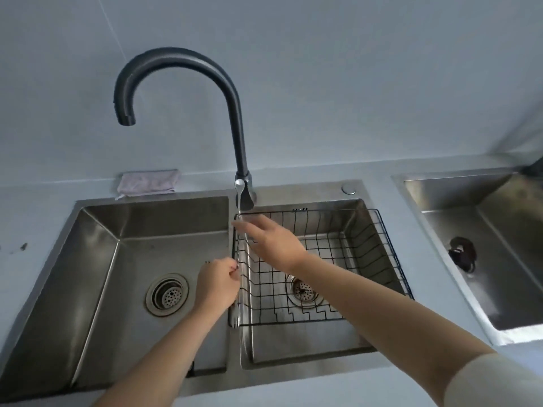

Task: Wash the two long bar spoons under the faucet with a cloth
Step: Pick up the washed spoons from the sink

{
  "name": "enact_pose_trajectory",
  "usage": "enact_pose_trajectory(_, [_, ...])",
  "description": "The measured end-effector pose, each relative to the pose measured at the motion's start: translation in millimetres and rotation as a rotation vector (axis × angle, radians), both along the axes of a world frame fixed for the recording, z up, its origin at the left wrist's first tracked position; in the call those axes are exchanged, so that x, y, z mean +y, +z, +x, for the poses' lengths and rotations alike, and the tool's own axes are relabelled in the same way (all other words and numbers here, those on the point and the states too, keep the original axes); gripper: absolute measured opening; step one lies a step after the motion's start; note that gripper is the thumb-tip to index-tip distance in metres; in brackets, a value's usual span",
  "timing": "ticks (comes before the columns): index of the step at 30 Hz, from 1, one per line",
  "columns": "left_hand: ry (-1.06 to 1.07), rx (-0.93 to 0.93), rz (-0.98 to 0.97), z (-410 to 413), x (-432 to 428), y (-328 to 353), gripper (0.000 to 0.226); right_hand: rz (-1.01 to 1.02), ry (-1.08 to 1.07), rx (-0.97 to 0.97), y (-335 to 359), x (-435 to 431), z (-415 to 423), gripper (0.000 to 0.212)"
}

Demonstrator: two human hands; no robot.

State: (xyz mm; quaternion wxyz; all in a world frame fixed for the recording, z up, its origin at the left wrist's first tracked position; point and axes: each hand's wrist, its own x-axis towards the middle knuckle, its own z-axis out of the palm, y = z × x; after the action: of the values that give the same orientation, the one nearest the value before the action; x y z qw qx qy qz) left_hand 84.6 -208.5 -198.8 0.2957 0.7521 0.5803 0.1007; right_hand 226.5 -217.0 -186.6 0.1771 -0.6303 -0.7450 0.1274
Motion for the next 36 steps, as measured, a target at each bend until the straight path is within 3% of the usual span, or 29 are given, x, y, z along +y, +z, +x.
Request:
enact_pose_trajectory(2, [-0.013, 0.033, 0.031, 6, -11, 4, 0.016, 0.105, 0.093, -0.048, -2, -1, 6, 0.055])
enact_pose_trajectory(6, [-0.027, 0.088, 0.106, 18, -14, 16, 0.013, 0.278, 0.145, -0.142, 14, -1, 17, 0.031])
enact_pose_trajectory(12, [-0.202, 0.166, 0.175, 42, -4, 26, 0.020, 0.343, 0.134, -0.302, 22, -11, 62, 0.028])
enact_pose_trajectory(17, [-0.396, 0.294, 0.140, 69, 6, 11, 0.021, 0.161, 0.043, -0.452, 1, -28, 101, 0.035])
enact_pose_trajectory(20, [-0.478, 0.331, 0.091, 85, 6, -12, 0.025, -0.143, 0.002, -0.506, -21, -45, 117, 0.023])
enact_pose_trajectory(26, [-0.592, 0.398, -0.053, 104, -16, -64, 0.025, -0.505, -0.047, -0.443, -70, -72, 122, 0.021])
enact_pose_trajectory(36, [-0.582, 0.421, -0.121, 113, -32, -97, 0.032, -0.765, -0.145, -0.393, -102, -79, 118, 0.029])
